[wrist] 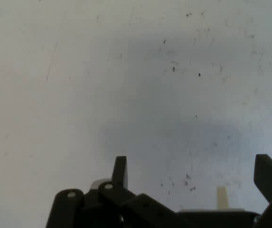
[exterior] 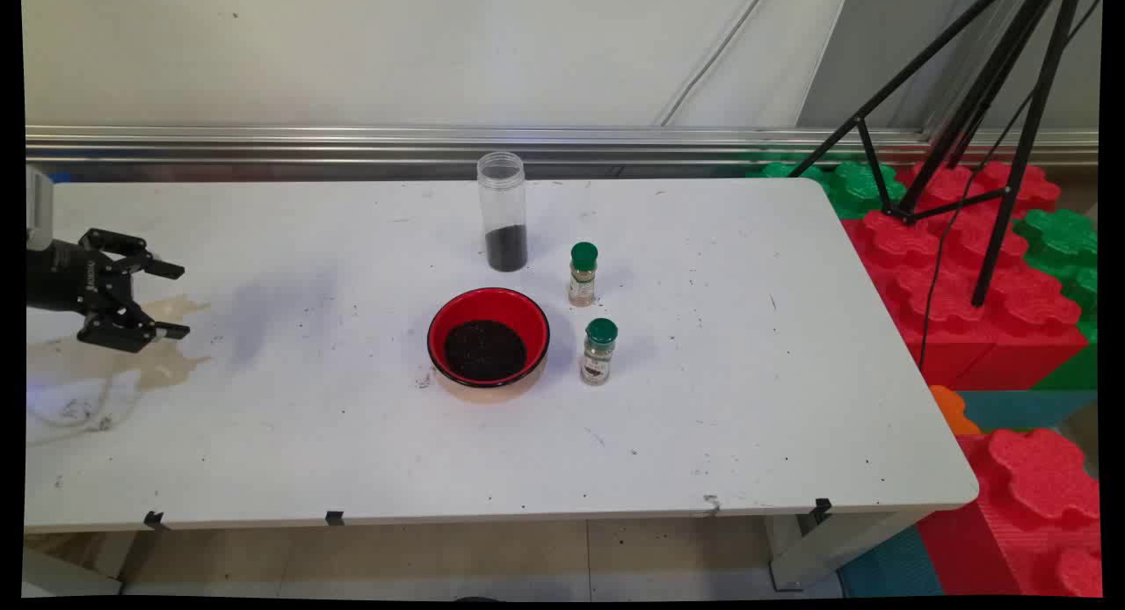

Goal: Pick up the black seasoning powder from the table

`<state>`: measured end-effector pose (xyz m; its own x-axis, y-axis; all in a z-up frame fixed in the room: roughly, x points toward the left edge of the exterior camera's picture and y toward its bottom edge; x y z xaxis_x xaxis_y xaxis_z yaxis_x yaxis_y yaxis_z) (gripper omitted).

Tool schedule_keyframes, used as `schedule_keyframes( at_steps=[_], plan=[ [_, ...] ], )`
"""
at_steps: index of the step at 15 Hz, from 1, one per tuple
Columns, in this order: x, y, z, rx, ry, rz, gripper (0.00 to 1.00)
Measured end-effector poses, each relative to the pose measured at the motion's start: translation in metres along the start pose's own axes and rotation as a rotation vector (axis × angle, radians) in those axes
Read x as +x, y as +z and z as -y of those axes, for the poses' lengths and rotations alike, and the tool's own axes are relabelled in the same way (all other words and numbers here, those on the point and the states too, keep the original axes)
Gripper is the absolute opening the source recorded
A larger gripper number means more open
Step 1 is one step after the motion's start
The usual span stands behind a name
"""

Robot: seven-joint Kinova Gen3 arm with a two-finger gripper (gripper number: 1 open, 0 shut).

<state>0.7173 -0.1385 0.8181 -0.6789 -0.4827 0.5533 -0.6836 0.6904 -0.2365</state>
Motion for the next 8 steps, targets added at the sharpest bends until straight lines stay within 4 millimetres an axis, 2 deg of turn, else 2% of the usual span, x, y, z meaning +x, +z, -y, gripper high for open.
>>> schedule_keyframes(
  at_steps=[4, 8],
  plan=[
    [0.015, 0.008, 0.002, -0.002, -0.008, 0.000, 1.00],
    [0.038, 0.024, 0.006, -0.006, -0.003, -0.012, 1.00]
  ],
)
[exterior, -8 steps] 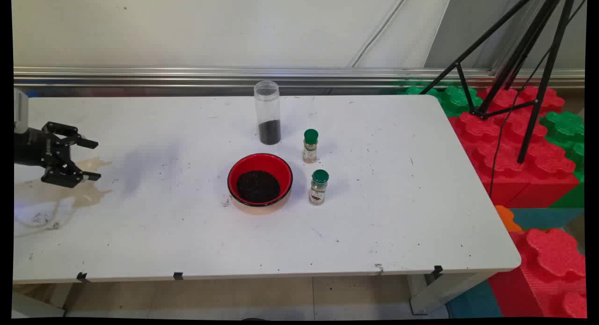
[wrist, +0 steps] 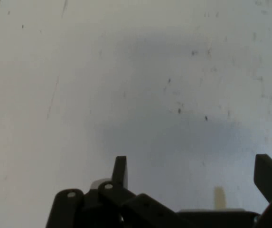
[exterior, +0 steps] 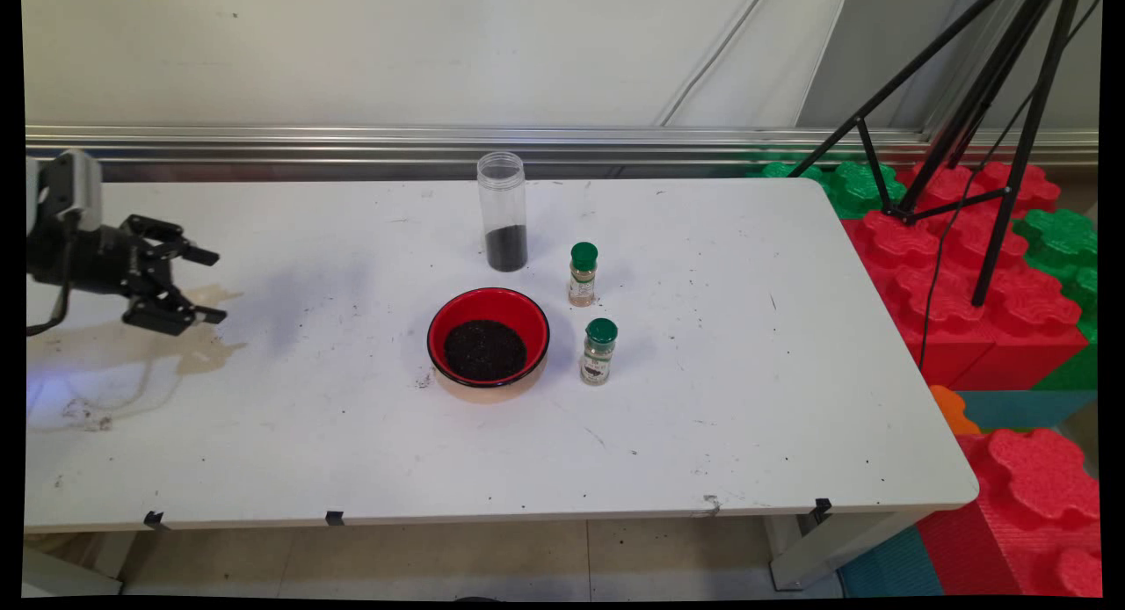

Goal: Pick up the black seasoning powder from the table

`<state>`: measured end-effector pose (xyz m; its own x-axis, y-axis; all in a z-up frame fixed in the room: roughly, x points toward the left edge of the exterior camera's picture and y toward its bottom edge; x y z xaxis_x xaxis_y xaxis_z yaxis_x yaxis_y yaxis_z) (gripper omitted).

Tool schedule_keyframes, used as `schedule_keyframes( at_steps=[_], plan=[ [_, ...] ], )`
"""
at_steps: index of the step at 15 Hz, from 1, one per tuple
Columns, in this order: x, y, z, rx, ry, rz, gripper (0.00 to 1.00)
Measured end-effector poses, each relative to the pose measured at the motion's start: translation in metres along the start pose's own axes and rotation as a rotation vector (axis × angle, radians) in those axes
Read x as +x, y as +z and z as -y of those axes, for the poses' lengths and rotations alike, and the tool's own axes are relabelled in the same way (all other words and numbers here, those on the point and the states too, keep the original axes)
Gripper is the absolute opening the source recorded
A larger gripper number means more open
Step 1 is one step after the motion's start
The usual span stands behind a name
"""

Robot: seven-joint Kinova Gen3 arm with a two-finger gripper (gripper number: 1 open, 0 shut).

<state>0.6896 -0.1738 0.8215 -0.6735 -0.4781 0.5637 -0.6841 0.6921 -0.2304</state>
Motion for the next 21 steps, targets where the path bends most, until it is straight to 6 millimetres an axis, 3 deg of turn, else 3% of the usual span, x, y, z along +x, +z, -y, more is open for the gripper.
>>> schedule_keyframes(
  at_steps=[21],
  plan=[
    [0.146, 0.131, 0.035, -0.082, 0.060, -0.199, 1.00]
  ],
)
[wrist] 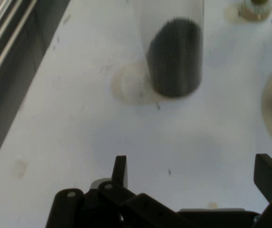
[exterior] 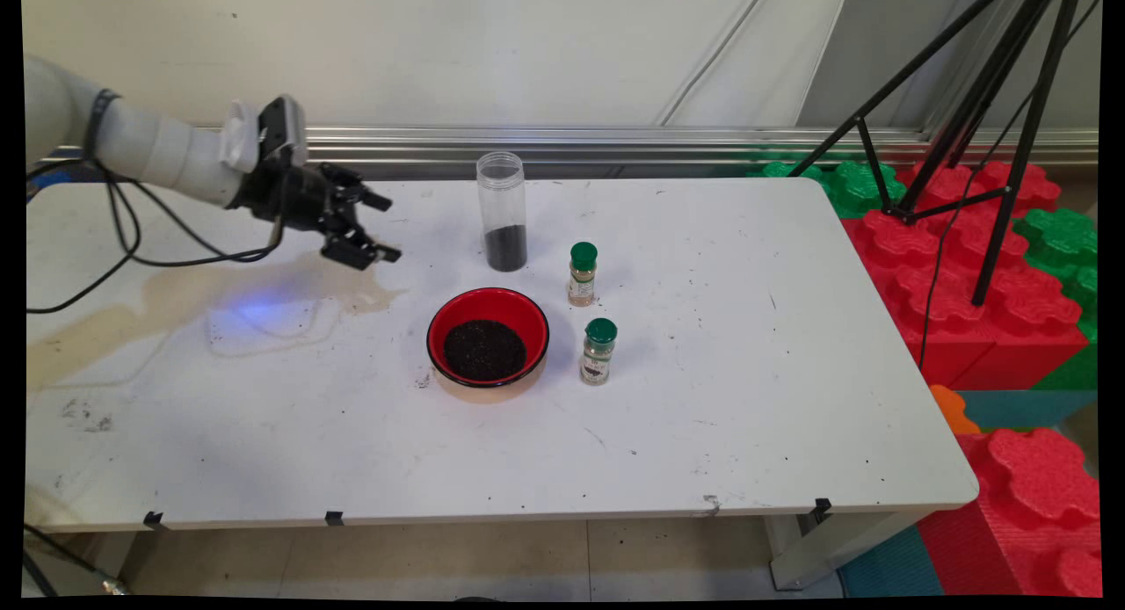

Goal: Pick up the black seasoning powder from the table

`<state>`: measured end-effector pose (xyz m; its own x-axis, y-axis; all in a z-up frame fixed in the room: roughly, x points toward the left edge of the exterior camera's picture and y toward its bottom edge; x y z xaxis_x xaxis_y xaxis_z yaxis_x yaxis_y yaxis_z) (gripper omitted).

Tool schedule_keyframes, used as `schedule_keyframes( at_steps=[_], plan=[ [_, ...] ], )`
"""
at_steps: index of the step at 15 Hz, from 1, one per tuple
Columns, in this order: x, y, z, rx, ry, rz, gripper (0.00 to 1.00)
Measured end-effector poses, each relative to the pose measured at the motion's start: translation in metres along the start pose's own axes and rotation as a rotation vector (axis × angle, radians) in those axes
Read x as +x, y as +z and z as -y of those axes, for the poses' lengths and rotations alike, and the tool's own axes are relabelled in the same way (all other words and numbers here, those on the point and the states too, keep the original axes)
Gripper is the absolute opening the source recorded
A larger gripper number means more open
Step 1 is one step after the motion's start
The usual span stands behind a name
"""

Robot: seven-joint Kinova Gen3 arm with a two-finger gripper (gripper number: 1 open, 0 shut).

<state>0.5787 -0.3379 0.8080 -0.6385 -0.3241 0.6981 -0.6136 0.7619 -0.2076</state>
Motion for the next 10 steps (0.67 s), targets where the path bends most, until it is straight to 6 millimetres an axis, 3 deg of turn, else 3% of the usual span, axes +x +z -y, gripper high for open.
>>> schedule_keyframes(
  at_steps=[6, 10],
  plan=[
    [0.023, 0.038, 0.020, -0.031, 0.014, -0.098, 1.00],
    [0.027, 0.064, 0.035, -0.066, 0.016, -0.163, 1.00]
  ],
)
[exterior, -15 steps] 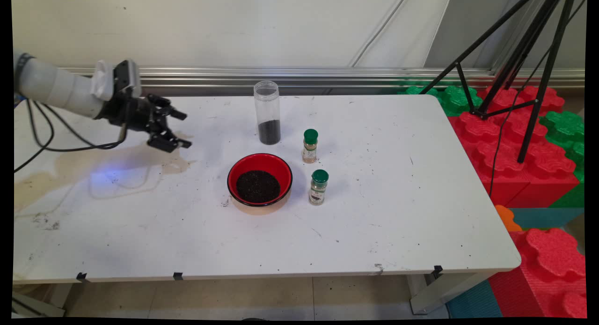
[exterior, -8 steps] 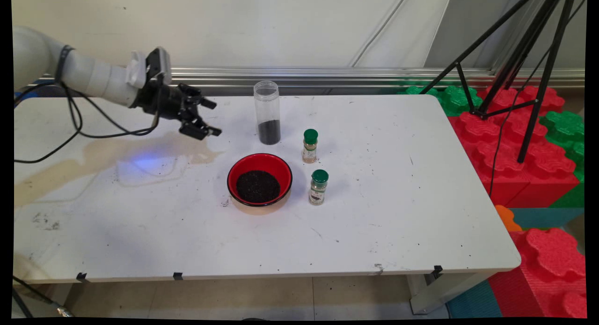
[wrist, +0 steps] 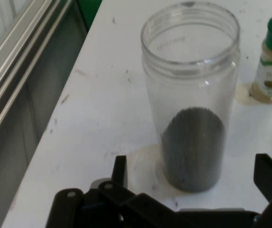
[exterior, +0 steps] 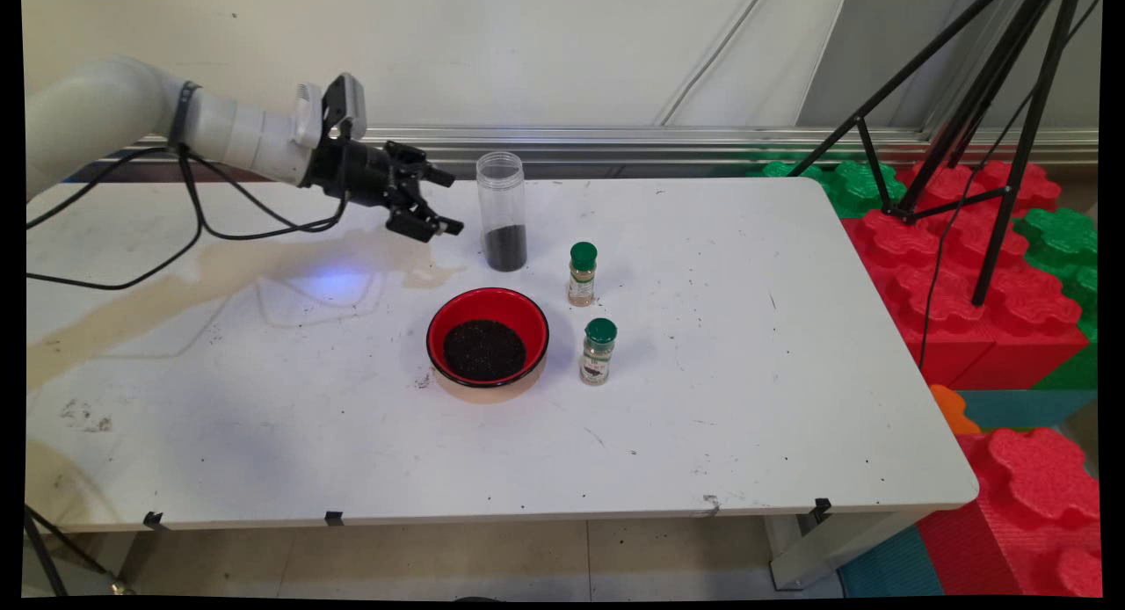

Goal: Pick up the black seasoning powder from the table

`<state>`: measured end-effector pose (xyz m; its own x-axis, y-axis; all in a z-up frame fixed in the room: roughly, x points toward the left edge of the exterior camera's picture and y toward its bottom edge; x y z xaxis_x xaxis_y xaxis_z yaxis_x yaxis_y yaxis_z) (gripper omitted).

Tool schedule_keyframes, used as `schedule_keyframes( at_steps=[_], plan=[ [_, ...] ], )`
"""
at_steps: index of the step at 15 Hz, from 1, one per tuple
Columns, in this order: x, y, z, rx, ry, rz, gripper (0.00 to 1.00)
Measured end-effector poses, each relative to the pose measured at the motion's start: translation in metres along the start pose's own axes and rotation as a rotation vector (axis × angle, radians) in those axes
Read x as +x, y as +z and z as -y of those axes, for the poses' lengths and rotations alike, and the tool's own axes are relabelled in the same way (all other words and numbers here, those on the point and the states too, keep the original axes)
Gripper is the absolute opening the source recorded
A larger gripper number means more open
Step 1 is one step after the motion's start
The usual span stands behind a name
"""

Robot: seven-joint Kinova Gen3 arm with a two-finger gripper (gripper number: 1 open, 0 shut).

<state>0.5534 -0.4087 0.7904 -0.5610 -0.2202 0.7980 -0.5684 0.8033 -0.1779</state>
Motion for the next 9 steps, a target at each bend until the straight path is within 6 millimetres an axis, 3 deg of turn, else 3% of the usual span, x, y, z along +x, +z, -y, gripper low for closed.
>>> schedule_keyframes(
  at_steps=[9],
  plan=[
    [-0.022, 0.035, 0.024, -0.106, -0.038, -0.112, 1.00]
  ],
)
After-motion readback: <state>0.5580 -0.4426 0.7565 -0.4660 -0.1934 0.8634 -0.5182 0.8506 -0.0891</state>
